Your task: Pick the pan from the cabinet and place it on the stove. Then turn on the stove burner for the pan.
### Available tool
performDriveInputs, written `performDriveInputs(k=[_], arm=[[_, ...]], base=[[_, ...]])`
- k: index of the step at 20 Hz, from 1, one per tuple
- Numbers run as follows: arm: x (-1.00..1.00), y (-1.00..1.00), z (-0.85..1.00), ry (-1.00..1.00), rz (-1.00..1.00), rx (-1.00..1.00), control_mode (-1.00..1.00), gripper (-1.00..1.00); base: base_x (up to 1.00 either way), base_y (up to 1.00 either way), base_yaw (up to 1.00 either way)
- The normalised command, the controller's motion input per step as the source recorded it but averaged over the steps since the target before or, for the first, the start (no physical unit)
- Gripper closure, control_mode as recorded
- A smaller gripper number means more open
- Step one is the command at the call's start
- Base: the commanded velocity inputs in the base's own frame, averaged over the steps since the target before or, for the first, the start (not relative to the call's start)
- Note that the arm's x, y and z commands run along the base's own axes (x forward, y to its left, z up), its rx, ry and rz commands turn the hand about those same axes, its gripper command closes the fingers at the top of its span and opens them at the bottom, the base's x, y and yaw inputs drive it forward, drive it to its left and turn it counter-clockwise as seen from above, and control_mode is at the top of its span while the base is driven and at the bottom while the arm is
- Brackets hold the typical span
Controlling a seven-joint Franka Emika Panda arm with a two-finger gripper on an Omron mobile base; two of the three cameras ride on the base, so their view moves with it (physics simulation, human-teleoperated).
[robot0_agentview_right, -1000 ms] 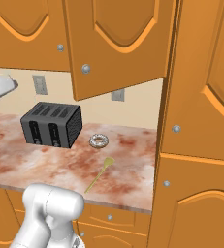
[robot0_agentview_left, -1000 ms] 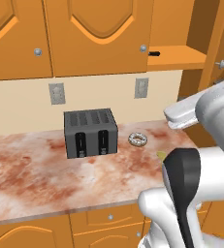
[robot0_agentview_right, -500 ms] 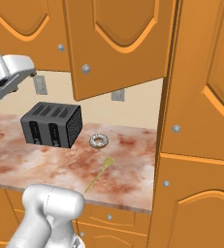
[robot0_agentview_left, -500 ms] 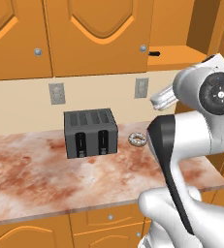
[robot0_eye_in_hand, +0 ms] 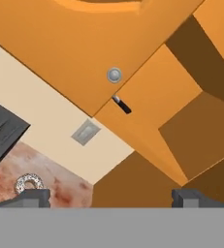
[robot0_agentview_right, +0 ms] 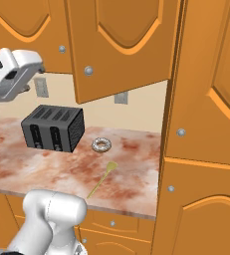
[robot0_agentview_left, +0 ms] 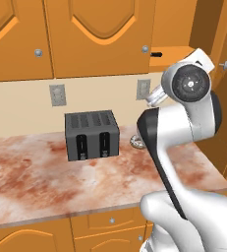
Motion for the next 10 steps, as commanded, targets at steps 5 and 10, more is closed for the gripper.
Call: performDriveInputs(k=[5, 10], arm=[[0.46, -0.07, -0.07, 0.04, -0.05, -0.08, -1.0, -1.0], [0.38, -0.18, -0.01, 0.05, -0.06, -0.06, -1.0, -1.0]], base=[[0.0, 0.0, 0.0], [0.0, 0.0, 0.0]])
